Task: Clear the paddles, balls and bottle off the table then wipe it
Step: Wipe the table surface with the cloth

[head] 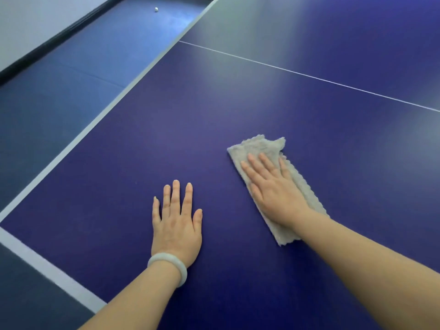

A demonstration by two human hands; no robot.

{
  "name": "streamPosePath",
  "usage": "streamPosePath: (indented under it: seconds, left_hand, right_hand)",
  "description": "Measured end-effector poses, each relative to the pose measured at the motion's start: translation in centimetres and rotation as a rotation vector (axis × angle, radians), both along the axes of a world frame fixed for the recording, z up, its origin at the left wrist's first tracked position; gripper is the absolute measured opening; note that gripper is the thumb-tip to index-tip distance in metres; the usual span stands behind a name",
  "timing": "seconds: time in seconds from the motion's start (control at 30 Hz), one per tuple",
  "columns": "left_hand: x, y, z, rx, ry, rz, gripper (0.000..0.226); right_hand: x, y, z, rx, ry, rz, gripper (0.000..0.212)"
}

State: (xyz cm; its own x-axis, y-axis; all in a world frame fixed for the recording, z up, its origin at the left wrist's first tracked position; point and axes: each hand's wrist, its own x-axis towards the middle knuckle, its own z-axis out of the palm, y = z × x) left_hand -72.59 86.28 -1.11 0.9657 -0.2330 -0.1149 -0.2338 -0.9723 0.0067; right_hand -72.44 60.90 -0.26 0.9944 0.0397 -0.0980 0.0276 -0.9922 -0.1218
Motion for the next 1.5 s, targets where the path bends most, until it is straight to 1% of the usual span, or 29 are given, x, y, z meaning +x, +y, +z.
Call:
streamPosePath:
  seconds: [0.07, 0.1, 0.13, 0.17, 0.2, 0.27, 0.3, 0.37, 0.4, 0.43, 0.53, 0.6, 0.63, 0.67, 0.7, 0.77, 0.83, 0.87, 0.9, 0.93, 0.97, 1.07, 1.1, 1.17, 1.23, 1.27, 1.33, 1.43, 1.5]
  left_hand:
    - [0.1, 0.0, 0.2, -0.01, -0.002, -0.002, 0.065]
    - [0.0, 0.0, 0.2, -0.011, -0.002, -0.004, 0.064]
    - [0.0, 0.0, 0.3, -0.014, -0.002, -0.004, 0.064]
    - [0.0, 0.0, 0.2, -0.015, -0.003, -0.006, 0.064]
    - [0.0, 0.0, 0.2, -0.015, -0.003, -0.008, 0.065]
    - [0.0, 0.1, 0.1, -0.006, -0.002, -0.009, 0.065]
    - [-0.1, 0.1, 0.1, 0.0, -0.005, -0.009, 0.065]
    - [0.0, 0.1, 0.1, 0.003, -0.006, -0.008, 0.064]
    - [0.0, 0.1, 0.1, 0.0, -0.004, -0.008, 0.065]
    - [0.0, 0.1, 0.1, -0.007, -0.005, -0.008, 0.065]
    - [-0.1, 0.1, 0.1, -0.038, -0.014, -0.004, 0.066]
    - [-0.1, 0.2, 0.1, -0.047, -0.02, -0.005, 0.064]
    - [-0.1, 0.2, 0.0, -0.048, -0.022, -0.006, 0.063]
    - [-0.1, 0.3, -0.1, -0.048, -0.025, -0.006, 0.062]
    - [-0.1, 0.3, -0.2, -0.049, -0.029, -0.007, 0.062]
    - [-0.1, 0.3, -0.4, -0.05, -0.042, -0.011, 0.062]
    - [0.0, 0.4, -0.4, -0.051, -0.044, -0.014, 0.061]
    - [0.0, 0.4, -0.3, -0.051, -0.038, -0.015, 0.061]
    - [0.0, 0.4, -0.3, -0.049, -0.029, -0.018, 0.061]
    - [0.0, 0.5, -0.1, -0.05, -0.019, -0.023, 0.061]
    - [0.0, 0.6, 0.0, -0.055, -0.005, -0.029, 0.061]
    - [0.3, 1.0, 0.7, -0.089, 0.056, -0.069, 0.063]
    - [0.5, 1.2, 1.0, -0.12, 0.09, -0.096, 0.064]
    - [0.6, 2.4, 1.8, -0.225, 0.165, -0.155, 0.062]
    - [0.3, 4.7, 2.2, -0.275, 0.147, -0.176, 0.059]
    - [0.1, 6.3, 2.2, -0.257, 0.096, -0.153, 0.059]
    - [-0.1, 9.9, 2.0, -0.192, 0.003, -0.022, 0.06]
    - [0.4, 14.8, 1.4, -0.131, -0.014, 0.238, 0.065]
    - [0.6, 16.5, 1.0, -0.098, -0.013, 0.316, 0.069]
  right_hand:
    - [-4.0, 1.1, 0.2, 0.035, 0.024, 0.278, 0.053]
    - [-5.3, 0.0, 0.2, 0.036, 0.046, 0.354, 0.052]
    - [-5.9, -1.6, 0.3, 0.022, 0.044, 0.361, 0.052]
    - [-6.0, -3.5, 0.3, 0.007, 0.029, 0.286, 0.053]
    - [-5.7, -5.2, 0.3, 0.012, 0.02, 0.141, 0.052]
    - [-4.2, -7.6, 0.2, 0.031, 0.025, -0.227, 0.052]
    - [-3.3, -7.6, 0.1, 0.023, 0.026, -0.372, 0.054]
    - [-1.7, -5.0, 0.1, -0.002, 0.022, -0.538, 0.055]
    - [-1.4, -3.0, 0.2, -0.011, 0.026, -0.534, 0.056]
    - [-1.8, -0.7, 0.2, -0.028, 0.024, -0.456, 0.056]
    - [-7.1, 5.5, 0.1, -0.002, 0.013, 0.031, 0.054]
    - [-12.4, 5.7, 0.3, 0.033, 0.033, 0.268, 0.053]
    - [-14.7, 4.4, 0.2, 0.026, 0.051, 0.307, 0.053]
    - [-16.6, 2.6, 0.2, 0.005, 0.046, 0.275, 0.054]
    - [-18.1, 0.6, 0.2, -0.014, 0.029, 0.168, 0.054]
    - [-19.9, -2.5, 0.6, 0.007, 0.046, -0.225, 0.055]
    - [-20.1, -3.1, 0.5, 0.015, 0.055, -0.609, 0.055]
    - [-19.7, -2.3, 0.3, 0.002, 0.052, -0.729, 0.056]
    - [-19.3, -0.9, 0.2, -0.007, 0.052, -0.796, 0.057]
    - [-19.0, 1.0, 0.1, -0.018, 0.045, -0.805, 0.057]
    - [-18.9, 3.2, 0.1, -0.023, 0.036, -0.766, 0.057]
    - [-19.0, 10.4, 0.0, -0.018, 0.024, -0.555, 0.062]
    - [-19.1, 12.2, -0.1, -0.022, 0.021, -0.516, 0.062]
    - [-19.3, 14.2, -0.2, -0.016, 0.022, -0.523, 0.061]
    - [-19.4, 14.5, -0.3, -0.019, 0.032, -0.55, 0.061]
    - [-19.5, 14.4, -0.3, -0.02, 0.037, -0.554, 0.061]
    - [-19.4, 14.8, -0.3, -0.02, 0.037, -0.57, 0.062]
    - [-18.0, 16.5, 0.0, 0.013, 0.004, -0.659, 0.065]
    - [-16.4, 17.9, 0.2, 0.029, -0.005, -0.657, 0.066]
